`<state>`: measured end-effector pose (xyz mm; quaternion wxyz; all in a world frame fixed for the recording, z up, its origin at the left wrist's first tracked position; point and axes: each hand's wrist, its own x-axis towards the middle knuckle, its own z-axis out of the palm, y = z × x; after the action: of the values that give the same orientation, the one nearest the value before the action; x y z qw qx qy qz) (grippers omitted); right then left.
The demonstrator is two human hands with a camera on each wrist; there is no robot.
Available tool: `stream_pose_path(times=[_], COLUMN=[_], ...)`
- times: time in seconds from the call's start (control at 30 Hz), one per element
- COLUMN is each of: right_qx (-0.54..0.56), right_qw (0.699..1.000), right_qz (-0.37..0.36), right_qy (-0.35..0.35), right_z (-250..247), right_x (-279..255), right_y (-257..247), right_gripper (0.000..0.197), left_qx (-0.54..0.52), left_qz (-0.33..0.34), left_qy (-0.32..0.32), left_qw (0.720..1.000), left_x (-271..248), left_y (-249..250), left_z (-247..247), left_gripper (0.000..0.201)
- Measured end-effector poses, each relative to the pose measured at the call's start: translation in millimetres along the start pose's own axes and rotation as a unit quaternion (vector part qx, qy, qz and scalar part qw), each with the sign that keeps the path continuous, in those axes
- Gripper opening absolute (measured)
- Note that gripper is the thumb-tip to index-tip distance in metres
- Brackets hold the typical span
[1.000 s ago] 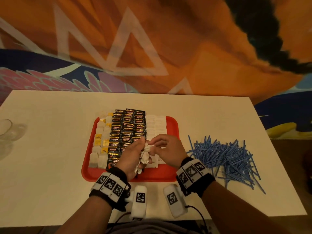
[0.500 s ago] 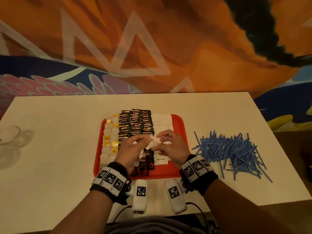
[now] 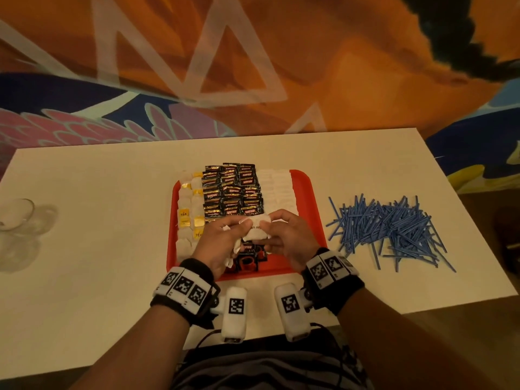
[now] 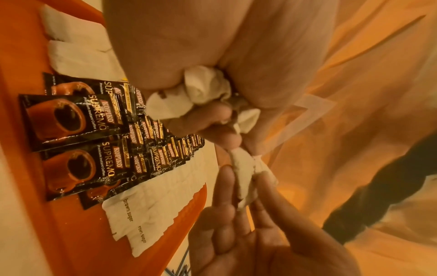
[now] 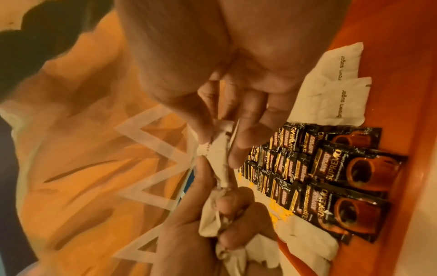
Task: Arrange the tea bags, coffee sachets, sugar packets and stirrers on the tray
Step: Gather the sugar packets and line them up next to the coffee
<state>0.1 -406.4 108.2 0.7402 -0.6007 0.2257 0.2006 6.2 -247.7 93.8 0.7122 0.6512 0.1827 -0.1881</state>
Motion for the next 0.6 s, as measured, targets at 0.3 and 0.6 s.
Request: stream_pose_path(times=[0.3,0.6], right_qx=[0.016,-0.049], right_qw=[1.0,0.998], right_qz=[0.008,0.024], right_qy=[0.013,-0.017], right_z=[-29.3,-67.7], right_x=[15.9,28.5], right_y=[-0.3,11.3], right_gripper=[0.011,0.019], left_qx=[0.003,0.112], left_qz=[-0.046,-0.034], left_qy=[0.039,-0.014], left_qw=[0.998,0.993], left_x=[13.3,17.3], left_y=[-1.2,-22.5], left_z=[27.7,48.6], left_gripper=[0.024,0.021])
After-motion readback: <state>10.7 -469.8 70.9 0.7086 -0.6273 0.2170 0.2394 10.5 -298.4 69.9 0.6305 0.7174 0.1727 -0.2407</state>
